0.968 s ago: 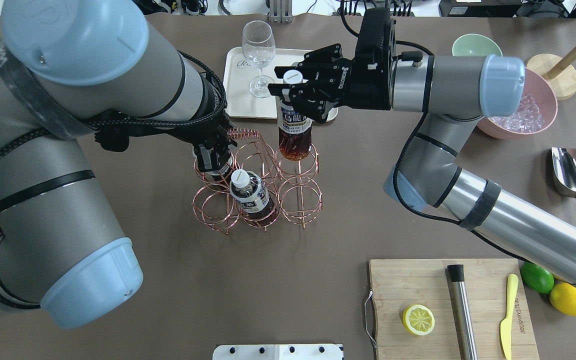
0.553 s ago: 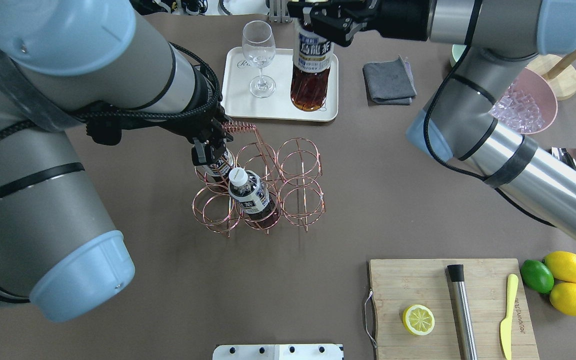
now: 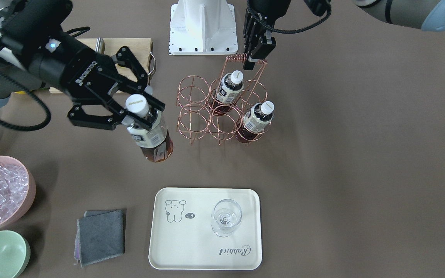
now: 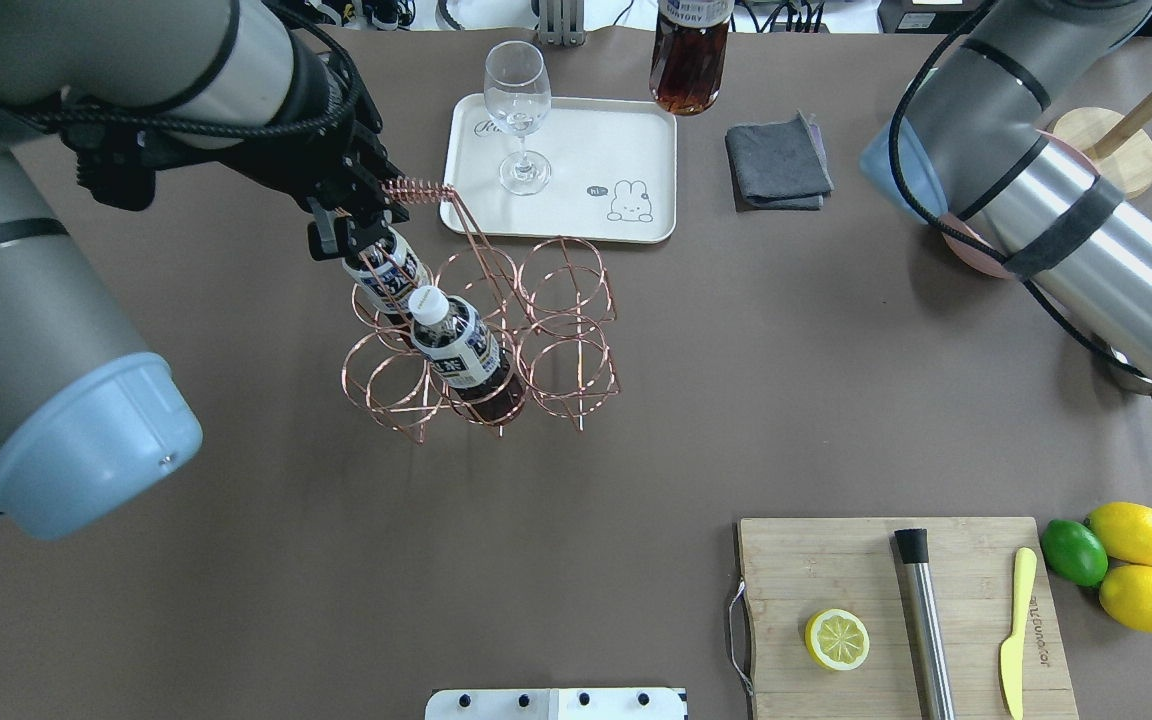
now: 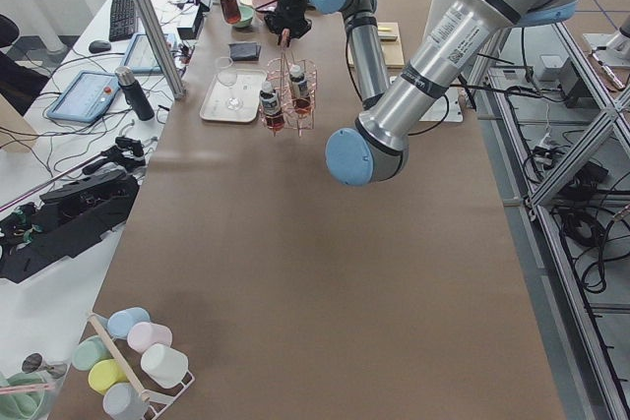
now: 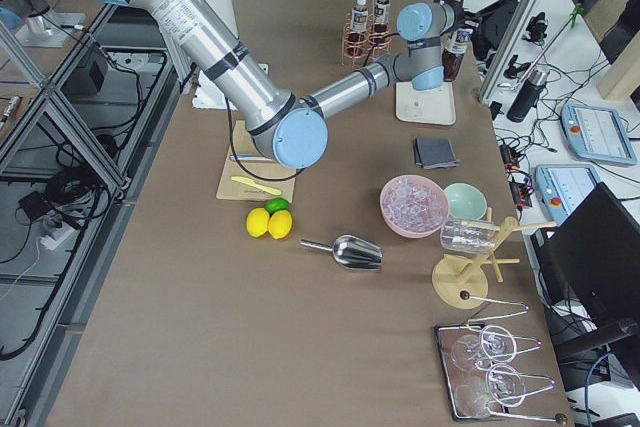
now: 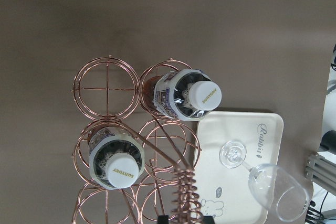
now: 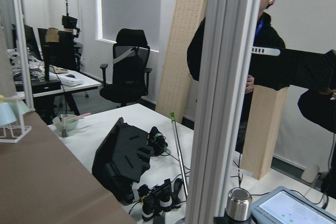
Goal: Take tea from basket to plate
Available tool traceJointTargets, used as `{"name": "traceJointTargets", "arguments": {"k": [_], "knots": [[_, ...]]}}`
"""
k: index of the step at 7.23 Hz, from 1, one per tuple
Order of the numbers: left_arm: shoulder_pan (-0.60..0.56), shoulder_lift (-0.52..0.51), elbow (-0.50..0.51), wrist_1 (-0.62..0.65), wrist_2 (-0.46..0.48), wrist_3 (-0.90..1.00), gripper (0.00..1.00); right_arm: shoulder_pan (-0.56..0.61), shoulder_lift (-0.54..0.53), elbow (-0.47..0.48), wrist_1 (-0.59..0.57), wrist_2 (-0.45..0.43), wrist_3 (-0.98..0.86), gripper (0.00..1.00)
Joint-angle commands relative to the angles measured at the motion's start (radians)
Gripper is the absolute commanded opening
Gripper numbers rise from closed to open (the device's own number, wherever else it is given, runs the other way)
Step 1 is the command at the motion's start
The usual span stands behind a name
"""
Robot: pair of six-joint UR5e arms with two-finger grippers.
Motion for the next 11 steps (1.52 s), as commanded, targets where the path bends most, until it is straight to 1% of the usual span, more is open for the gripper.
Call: {"name": "traceJointTargets", "arguments": {"k": [1, 2, 3, 4, 5, 6, 7, 9, 10, 11], "knots": [[-0.221, 0.134, 0.060, -0.014, -0.044, 0.264, 0.00, -0.141, 0.041, -0.162, 0.060, -0.304, -0.068, 0.00], [-0.334, 0.160, 0.148, -0.032, -0.045, 0.379, 0.00, -0.201, 0.070, -0.238, 0.118, -0.387, -0.068, 0.00], [-0.443, 0.191, 0.260, -0.094, -0.057, 0.501, 0.00, -0.243, 0.072, -0.285, 0.163, -0.431, -0.069, 0.00], [-0.537, 0.199, 0.412, -0.189, -0.137, 0.618, 0.00, -0.272, 0.072, -0.347, 0.247, -0.460, -0.069, 0.00], [-0.594, 0.188, 0.612, -0.325, -0.151, 0.707, 0.00, -0.289, 0.072, -0.392, 0.295, -0.472, -0.069, 0.00], [-0.607, 0.181, 0.775, -0.485, -0.148, 0.719, 0.00, -0.306, 0.072, -0.411, 0.317, -0.488, -0.069, 0.00], [-0.608, 0.176, 0.869, -0.574, -0.140, 0.719, 0.00, -0.317, 0.072, -0.423, 0.337, -0.498, -0.069, 0.00], [-0.648, 0.174, 0.905, -0.584, -0.139, 0.749, 0.80, -0.325, 0.072, -0.423, 0.352, -0.505, -0.068, 0.00], [-0.673, 0.165, 0.901, -0.575, -0.145, 0.759, 0.98, -0.334, 0.072, -0.425, 0.366, -0.515, -0.066, 0.00], [-0.691, 0.173, 0.872, -0.575, -0.148, 0.777, 0.98, -0.342, 0.070, -0.425, 0.374, -0.528, -0.063, 0.00]]}}
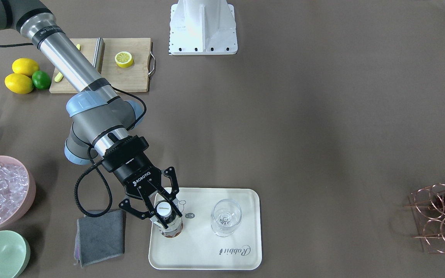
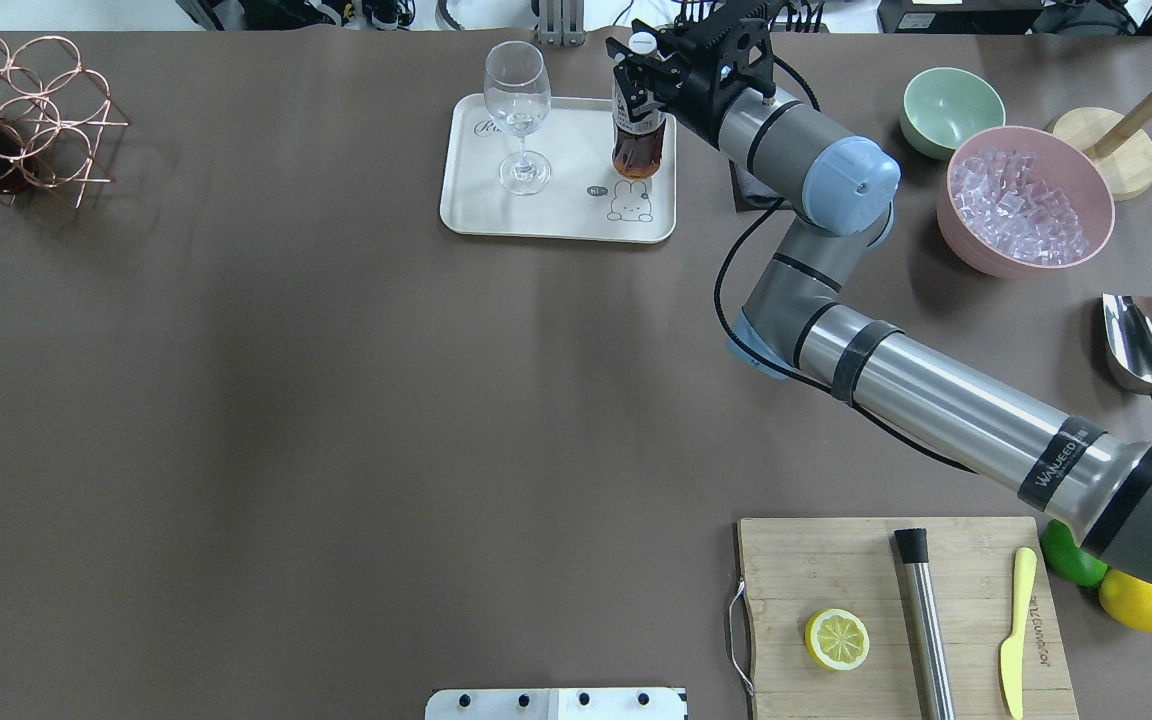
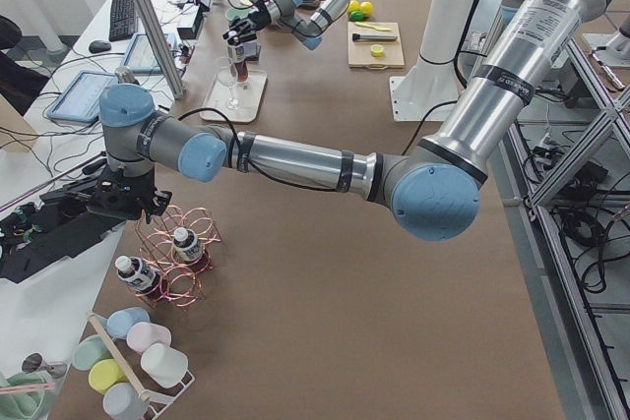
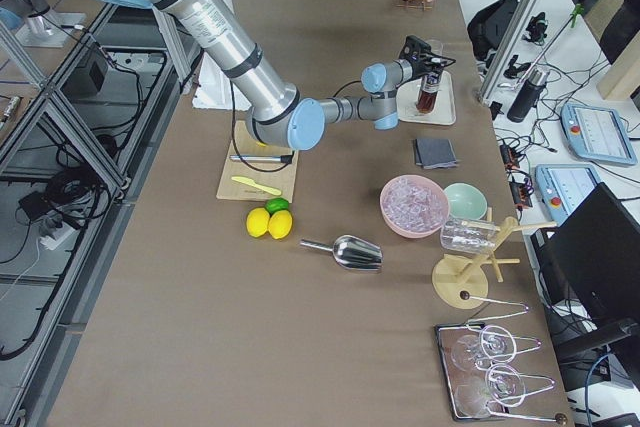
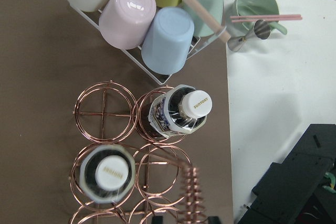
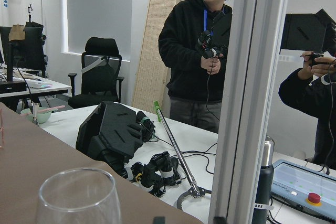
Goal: Take tea from basket to plate
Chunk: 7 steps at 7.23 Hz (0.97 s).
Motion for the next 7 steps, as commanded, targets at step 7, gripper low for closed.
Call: {"name": "traceJointTargets", "arguments": {"k": [7], "knots": [[-0.041, 0.577, -0.572, 0.082, -0.138, 1.120, 0.97, -0.041, -0.005, -0.014, 0.048, -0.052, 0.008, 0.00]]}}
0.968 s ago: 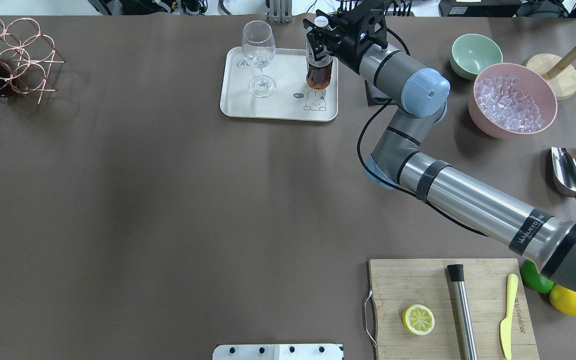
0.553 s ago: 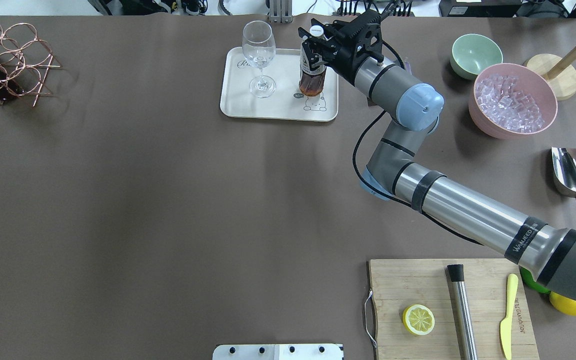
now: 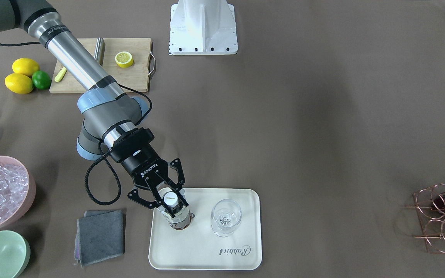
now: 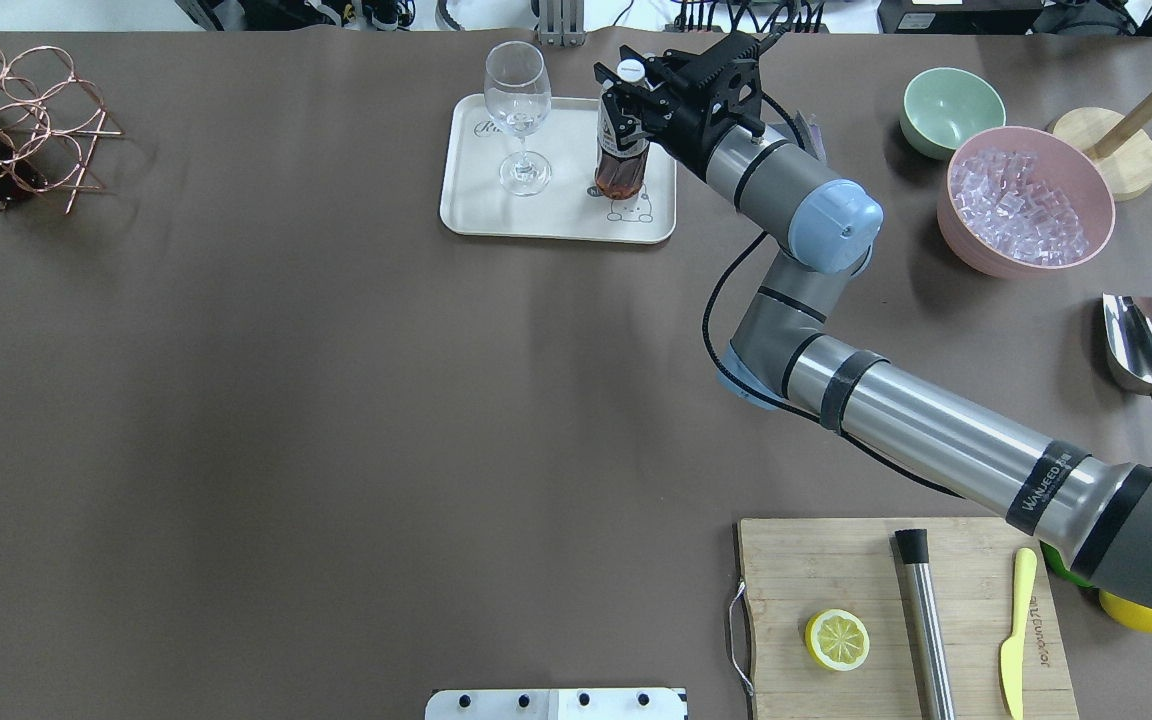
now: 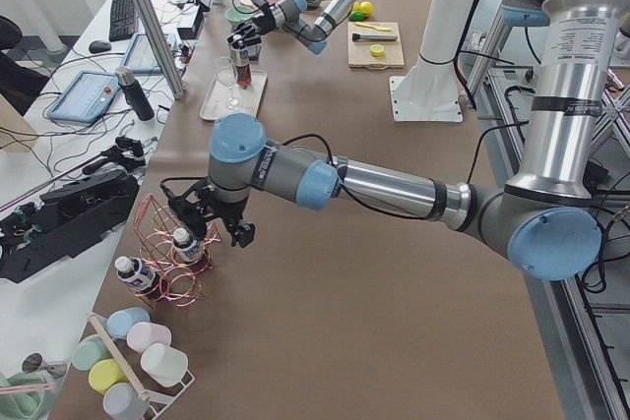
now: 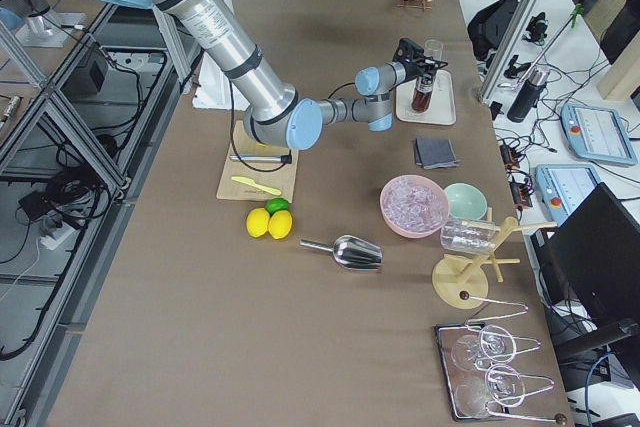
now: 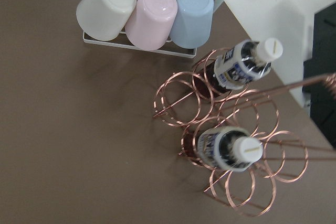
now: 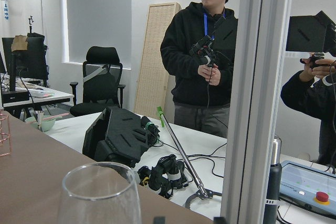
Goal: Take tea from basket to plate
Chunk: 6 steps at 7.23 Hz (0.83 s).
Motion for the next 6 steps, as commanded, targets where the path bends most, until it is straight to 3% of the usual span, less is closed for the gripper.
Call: {"name": "traceJointTargets", "arguments": {"k": [1, 3, 4, 5, 6], "knots": [[0.012, 0.156, -0.090, 0.039, -0.002, 0.467, 0.97, -0.011, -0.005, -0.002, 0.013, -0.011, 0.000, 0.00], [0.073, 0.173, -0.221, 0.257, -0.003, 0.550, 0.98, -0.013, -0.006, -0.002, 0.015, -0.012, 0.000, 0.00], [0.095, 0.194, -0.242, 0.274, -0.003, 0.644, 0.98, -0.013, -0.006, 0.000, 0.014, -0.012, 0.000, 0.00], [0.094, 0.234, -0.243, 0.274, -0.003, 0.794, 0.98, -0.011, -0.006, 0.000, 0.006, -0.018, -0.001, 0.46], [0.079, 0.275, -0.246, 0.269, -0.001, 0.928, 0.98, -0.011, -0.006, 0.003, 0.003, -0.020, 0.002, 0.71]]}}
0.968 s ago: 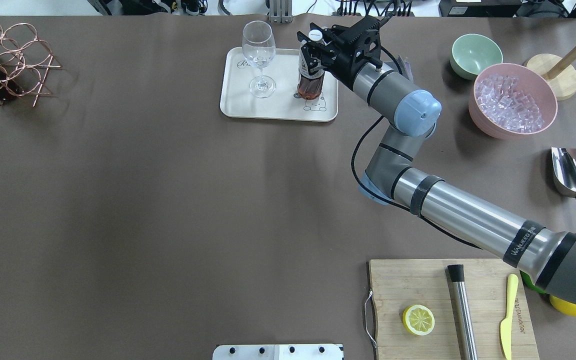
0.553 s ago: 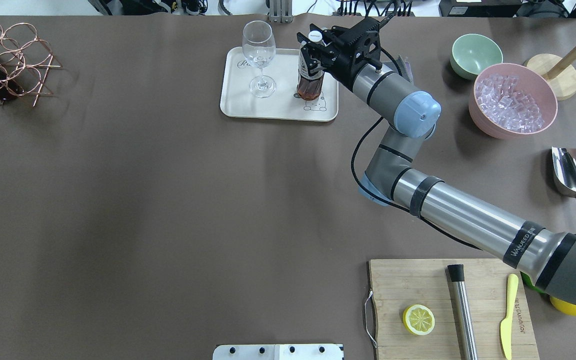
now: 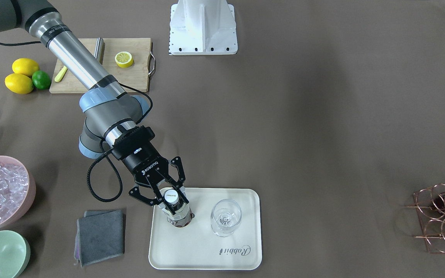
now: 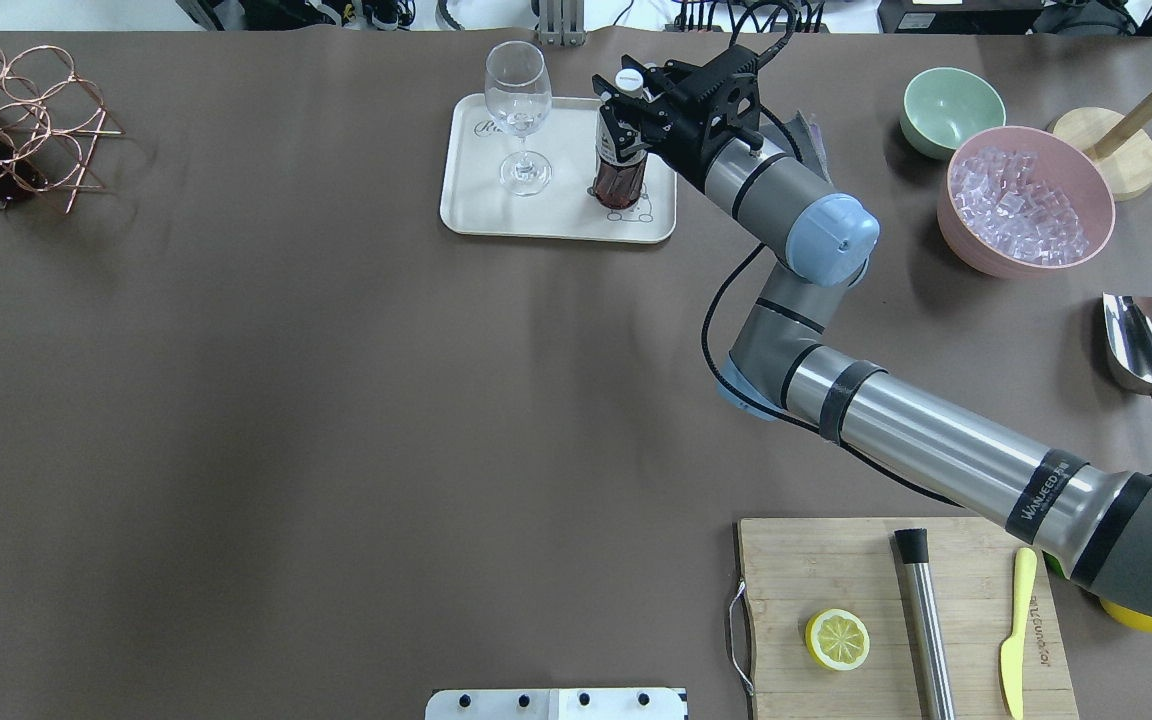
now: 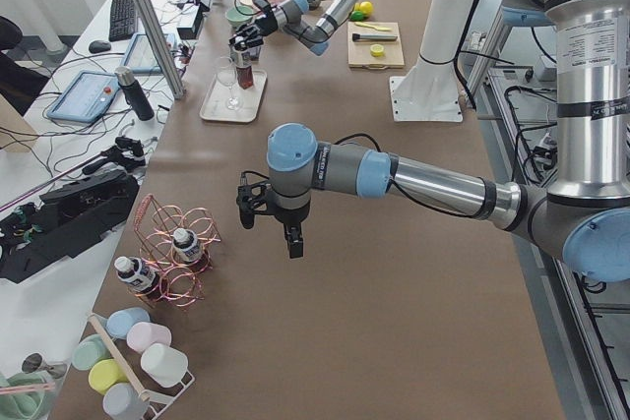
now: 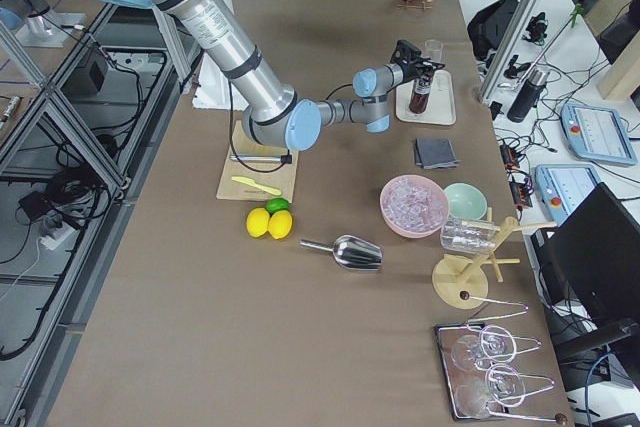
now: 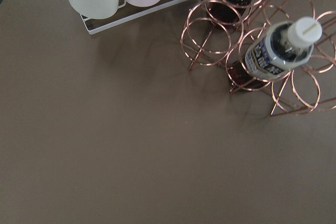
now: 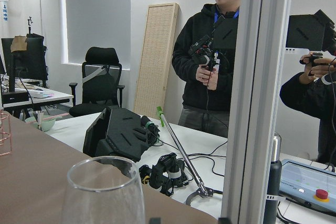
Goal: Take tea from basket to plate
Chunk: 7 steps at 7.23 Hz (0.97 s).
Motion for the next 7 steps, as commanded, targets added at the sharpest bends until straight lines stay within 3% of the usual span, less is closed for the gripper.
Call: {"name": "traceJointTargets", "arguments": {"k": [1, 2, 3, 4, 7], "knots": [[-0.020, 0.099, -0.002, 0.010, 0.001, 0.285, 0.98, -0.002, -0.008, 0.009, -0.013, -0.004, 0.001, 0.82], [-0.047, 0.104, -0.021, 0.012, 0.003, 0.289, 0.98, -0.002, -0.008, 0.011, -0.013, -0.003, -0.001, 0.86], [-0.055, 0.106, -0.012, 0.012, 0.006, 0.286, 0.98, 0.023, -0.017, 0.058, -0.040, 0.014, -0.001, 0.99], [-0.067, 0.128, -0.014, 0.010, 0.005, 0.287, 0.98, 0.078, -0.043, 0.136, -0.123, 0.091, 0.002, 1.00], [-0.066, 0.129, 0.014, 0.004, 0.012, 0.292, 0.98, 0.262, -0.078, 0.247, -0.280, 0.393, 0.005, 1.00]]}}
